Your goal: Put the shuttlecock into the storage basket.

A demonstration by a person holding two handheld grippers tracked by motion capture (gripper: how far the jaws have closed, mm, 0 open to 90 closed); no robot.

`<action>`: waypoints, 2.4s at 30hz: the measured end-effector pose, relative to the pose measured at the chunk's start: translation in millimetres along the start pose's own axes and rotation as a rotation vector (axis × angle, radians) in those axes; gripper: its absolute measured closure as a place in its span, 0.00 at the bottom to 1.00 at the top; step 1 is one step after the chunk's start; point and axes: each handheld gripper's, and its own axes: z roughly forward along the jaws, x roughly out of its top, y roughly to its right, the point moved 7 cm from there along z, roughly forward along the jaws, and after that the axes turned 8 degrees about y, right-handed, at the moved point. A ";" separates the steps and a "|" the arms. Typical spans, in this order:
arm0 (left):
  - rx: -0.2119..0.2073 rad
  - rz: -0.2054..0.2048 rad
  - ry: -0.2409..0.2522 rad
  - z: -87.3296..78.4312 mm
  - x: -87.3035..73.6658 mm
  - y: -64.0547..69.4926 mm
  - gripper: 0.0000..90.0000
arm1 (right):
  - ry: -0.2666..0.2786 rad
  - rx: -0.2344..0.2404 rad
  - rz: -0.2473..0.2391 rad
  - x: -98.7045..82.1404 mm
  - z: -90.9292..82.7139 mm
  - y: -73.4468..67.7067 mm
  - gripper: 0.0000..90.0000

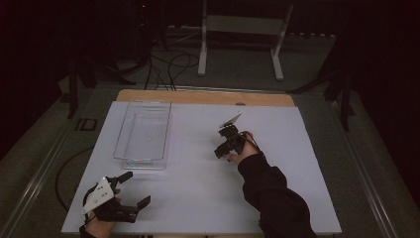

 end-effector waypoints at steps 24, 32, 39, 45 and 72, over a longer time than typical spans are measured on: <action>-0.003 0.001 -0.003 0.5 -0.5 0.7 0.00 | -0.072 -0.041 0.012 4.6 18.8 4.1 0.51; -0.006 0.002 -0.005 0.9 -0.8 0.9 0.00 | -0.067 -0.018 0.024 5.2 20.2 4.2 0.65; -0.006 -0.001 -0.005 0.9 -0.8 0.8 0.00 | -0.081 -0.014 0.019 3.8 21.6 4.7 0.73; -0.008 -0.003 -0.005 1.1 -0.9 0.6 0.00 | -0.071 -0.005 0.010 5.7 13.0 7.3 0.73; -0.007 -0.001 -0.012 1.6 -1.1 0.8 0.00 | -0.115 0.082 -0.239 -21.6 -6.7 12.8 0.74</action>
